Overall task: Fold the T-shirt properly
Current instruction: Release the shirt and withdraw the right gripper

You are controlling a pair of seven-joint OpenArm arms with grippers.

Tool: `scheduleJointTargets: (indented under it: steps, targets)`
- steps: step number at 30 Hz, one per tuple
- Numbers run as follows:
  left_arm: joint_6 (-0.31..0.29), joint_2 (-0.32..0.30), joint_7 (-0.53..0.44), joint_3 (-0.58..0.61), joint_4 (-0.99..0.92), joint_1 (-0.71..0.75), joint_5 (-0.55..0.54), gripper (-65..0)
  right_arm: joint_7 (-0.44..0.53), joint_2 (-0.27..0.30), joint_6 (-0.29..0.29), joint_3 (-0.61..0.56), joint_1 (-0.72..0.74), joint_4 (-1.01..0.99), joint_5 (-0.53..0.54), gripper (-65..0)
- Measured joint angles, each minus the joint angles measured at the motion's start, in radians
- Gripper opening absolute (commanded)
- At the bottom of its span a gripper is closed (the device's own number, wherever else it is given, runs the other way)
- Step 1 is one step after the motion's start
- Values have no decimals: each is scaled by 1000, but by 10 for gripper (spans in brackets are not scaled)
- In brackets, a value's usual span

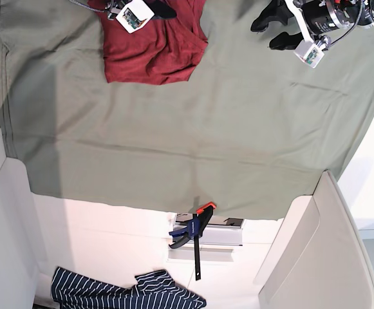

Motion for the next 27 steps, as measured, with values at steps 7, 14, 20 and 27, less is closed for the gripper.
scheduleJointTargets:
  steps: [7, 14, 20, 27]
  targets:
    - [1, -1, 3, 21, 105, 1, -4, -331, 38, -77, -40, 159, 136, 49, -99, -207]
    - [-3, 3, 7, 347, 203, -2, 145, -567, 143, -92, -153, 342, 268, -35, -277, -214]
    - [-6, 69, -69, 496, 202, -30, 302, -650, 159, -85, -168, 376, 380, -253, -310, -650]
    - [-6, 119, -67, 658, 170, -32, 403, -650, 188, -90, -166, 378, 479, -432, -351, -650]
